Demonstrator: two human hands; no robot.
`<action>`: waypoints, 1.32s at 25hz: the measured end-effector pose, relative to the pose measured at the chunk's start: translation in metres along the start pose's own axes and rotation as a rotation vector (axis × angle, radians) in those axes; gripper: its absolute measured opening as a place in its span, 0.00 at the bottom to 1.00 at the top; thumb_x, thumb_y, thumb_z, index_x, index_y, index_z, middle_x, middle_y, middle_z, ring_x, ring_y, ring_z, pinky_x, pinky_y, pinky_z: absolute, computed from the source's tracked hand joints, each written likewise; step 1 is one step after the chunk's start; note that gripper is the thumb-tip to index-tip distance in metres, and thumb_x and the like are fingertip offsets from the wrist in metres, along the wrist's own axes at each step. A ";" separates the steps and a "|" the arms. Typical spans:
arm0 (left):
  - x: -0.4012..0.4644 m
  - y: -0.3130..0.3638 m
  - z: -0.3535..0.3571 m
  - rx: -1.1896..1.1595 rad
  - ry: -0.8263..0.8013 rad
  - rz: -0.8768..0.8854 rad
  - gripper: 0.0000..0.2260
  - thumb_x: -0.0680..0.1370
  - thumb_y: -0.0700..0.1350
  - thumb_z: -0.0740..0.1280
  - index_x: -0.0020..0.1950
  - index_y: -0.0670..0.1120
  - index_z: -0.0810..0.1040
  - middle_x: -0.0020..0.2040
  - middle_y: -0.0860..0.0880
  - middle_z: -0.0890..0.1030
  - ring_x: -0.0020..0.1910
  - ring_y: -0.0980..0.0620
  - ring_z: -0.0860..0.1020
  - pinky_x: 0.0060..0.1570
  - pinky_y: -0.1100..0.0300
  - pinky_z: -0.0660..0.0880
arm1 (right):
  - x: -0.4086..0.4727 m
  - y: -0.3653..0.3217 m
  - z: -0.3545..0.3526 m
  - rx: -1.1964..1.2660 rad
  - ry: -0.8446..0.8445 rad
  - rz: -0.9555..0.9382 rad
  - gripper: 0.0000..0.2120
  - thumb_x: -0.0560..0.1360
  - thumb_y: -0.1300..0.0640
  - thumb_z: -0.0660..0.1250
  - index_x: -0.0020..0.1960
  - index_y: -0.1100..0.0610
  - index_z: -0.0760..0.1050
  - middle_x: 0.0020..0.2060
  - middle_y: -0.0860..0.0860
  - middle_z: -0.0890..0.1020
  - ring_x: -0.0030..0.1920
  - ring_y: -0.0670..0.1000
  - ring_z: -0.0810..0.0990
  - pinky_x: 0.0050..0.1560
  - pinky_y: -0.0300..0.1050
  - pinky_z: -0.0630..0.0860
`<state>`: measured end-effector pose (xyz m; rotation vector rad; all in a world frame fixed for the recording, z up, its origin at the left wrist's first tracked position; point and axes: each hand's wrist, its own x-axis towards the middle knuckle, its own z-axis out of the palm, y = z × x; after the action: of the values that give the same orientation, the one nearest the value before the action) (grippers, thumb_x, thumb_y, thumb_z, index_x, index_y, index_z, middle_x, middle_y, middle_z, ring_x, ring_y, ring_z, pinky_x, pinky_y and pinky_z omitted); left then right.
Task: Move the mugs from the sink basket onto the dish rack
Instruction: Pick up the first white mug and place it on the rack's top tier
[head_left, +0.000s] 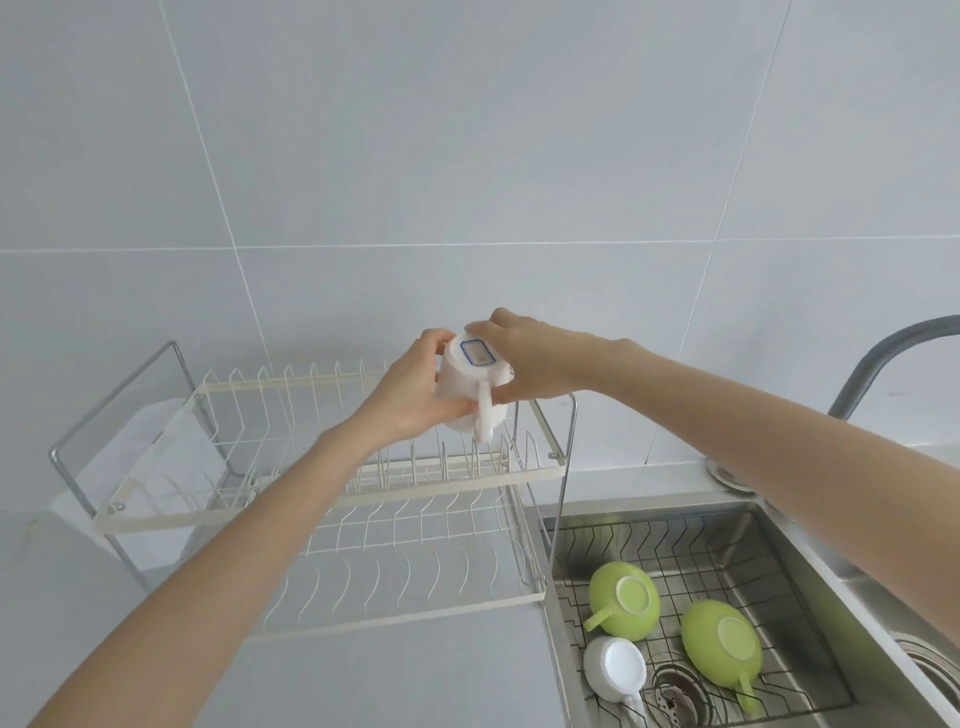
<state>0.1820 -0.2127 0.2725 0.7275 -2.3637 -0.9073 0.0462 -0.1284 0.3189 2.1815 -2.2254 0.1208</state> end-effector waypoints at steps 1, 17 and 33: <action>0.003 -0.008 0.004 0.005 -0.026 -0.024 0.32 0.65 0.46 0.75 0.64 0.46 0.63 0.64 0.49 0.71 0.54 0.49 0.74 0.55 0.54 0.72 | 0.005 0.001 0.008 -0.024 -0.035 0.006 0.34 0.69 0.48 0.69 0.69 0.57 0.59 0.58 0.56 0.69 0.55 0.58 0.74 0.49 0.48 0.70; 0.024 -0.042 0.025 0.157 -0.253 -0.165 0.32 0.67 0.44 0.74 0.64 0.42 0.59 0.63 0.43 0.71 0.57 0.41 0.74 0.53 0.51 0.73 | 0.033 0.007 0.047 -0.164 -0.198 0.039 0.33 0.70 0.45 0.67 0.68 0.58 0.60 0.59 0.57 0.72 0.57 0.58 0.75 0.44 0.46 0.66; 0.023 -0.033 0.008 0.279 -0.309 -0.192 0.37 0.72 0.47 0.68 0.73 0.46 0.50 0.73 0.45 0.63 0.68 0.44 0.66 0.62 0.56 0.66 | 0.021 0.009 0.028 -0.211 -0.160 0.046 0.31 0.74 0.52 0.64 0.72 0.58 0.54 0.65 0.56 0.70 0.64 0.58 0.71 0.56 0.50 0.70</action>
<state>0.1705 -0.2443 0.2496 0.9990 -2.7683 -0.8249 0.0381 -0.1508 0.2916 2.0956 -2.2491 -0.2856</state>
